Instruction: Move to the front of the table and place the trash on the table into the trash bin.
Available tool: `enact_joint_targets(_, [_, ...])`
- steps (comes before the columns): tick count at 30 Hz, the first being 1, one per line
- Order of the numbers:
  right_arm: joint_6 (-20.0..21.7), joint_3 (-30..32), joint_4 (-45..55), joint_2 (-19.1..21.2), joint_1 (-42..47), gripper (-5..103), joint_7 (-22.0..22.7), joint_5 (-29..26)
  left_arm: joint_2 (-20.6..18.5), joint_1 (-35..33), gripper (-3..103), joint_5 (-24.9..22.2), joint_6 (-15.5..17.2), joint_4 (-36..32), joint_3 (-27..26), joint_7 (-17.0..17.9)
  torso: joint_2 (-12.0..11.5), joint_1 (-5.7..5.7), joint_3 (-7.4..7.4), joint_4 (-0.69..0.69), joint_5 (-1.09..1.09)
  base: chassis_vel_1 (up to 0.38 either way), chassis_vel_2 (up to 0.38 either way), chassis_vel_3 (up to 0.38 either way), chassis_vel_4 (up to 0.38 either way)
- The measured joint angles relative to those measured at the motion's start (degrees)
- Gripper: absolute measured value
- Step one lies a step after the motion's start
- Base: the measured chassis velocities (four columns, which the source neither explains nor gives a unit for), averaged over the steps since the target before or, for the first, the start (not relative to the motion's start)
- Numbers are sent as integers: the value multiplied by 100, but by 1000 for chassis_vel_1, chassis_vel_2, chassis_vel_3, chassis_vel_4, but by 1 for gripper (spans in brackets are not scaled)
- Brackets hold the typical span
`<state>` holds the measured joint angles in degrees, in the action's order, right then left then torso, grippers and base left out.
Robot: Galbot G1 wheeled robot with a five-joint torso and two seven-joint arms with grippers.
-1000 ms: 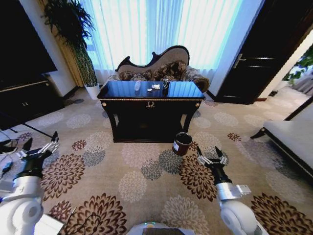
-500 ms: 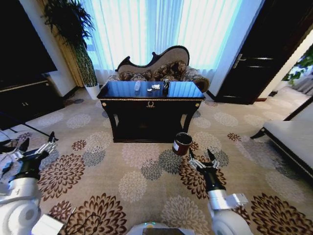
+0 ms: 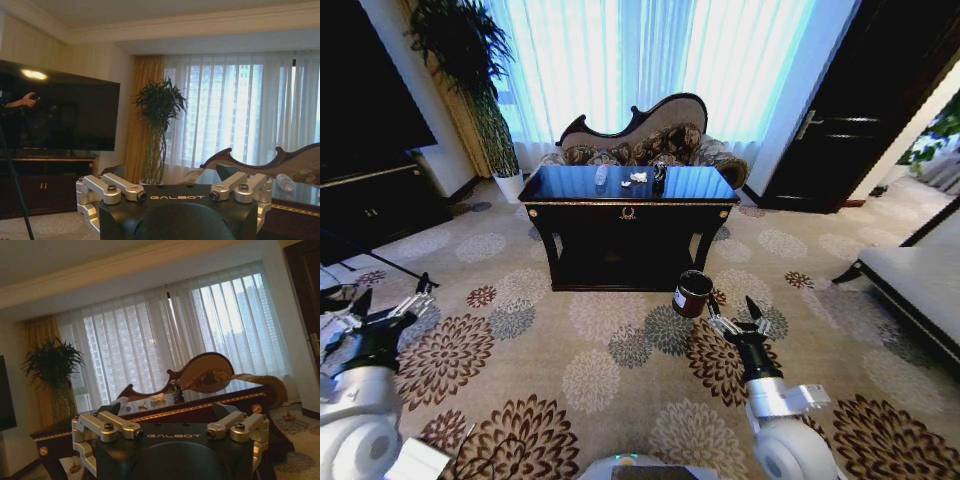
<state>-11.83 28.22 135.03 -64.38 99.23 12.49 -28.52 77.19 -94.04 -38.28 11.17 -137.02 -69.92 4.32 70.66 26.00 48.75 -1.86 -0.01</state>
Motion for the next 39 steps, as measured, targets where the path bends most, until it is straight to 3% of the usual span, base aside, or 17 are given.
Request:
enact_joint_targets(14, [25,92,105,-91,-79,100,-111,-46,-75,16,100,44,37,-87,-35,8,0,-1,0,1,1,-67,69,68,-65])
enact_joint_targets(23, [64,301,-114,-107,-207,100,-76,364,-440,289,100,-397,48,258,-183,-21,0,0,0,0,2,-229,250,252,-241])
enact_joint_targets(39, [71,794,-391,295,-341,100,63,90,-352,276,100,-372,66,147,-189,-69,1,-2,-1,-1,0,-266,270,270,-273])
